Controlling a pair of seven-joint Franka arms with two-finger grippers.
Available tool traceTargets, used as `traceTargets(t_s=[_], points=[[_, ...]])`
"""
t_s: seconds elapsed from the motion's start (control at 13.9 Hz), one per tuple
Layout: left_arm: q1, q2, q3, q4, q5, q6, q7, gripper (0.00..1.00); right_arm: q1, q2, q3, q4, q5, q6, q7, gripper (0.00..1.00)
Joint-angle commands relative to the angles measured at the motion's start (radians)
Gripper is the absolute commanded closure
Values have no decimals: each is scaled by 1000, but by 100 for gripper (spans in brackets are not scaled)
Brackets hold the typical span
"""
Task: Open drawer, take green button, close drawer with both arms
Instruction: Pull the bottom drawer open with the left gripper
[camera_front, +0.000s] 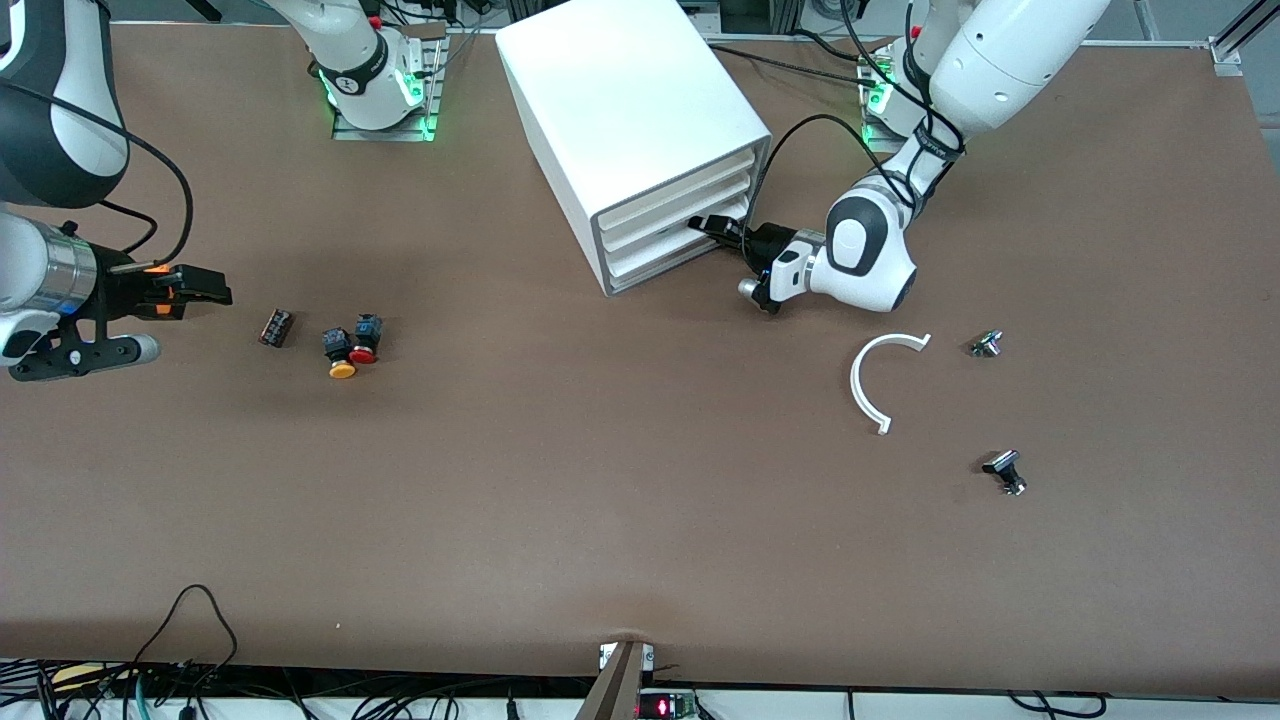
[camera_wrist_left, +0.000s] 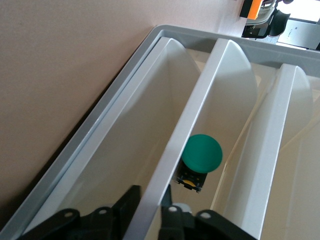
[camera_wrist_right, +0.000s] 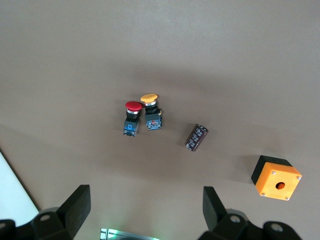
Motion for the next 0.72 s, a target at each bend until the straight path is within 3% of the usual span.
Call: traceTargets(t_s=[0.0,0.5,0.65], points=[[7,-8,-5,-12,-34,1,27,100,2,-1,3,3,14,3,14,1],[14,1,113,69,-20,1,-25,100,6,-7,3,8,16,34,57,1],[14,10,142,133,47,1,-92,100,6,-13,2,11,14,32,67,1]])
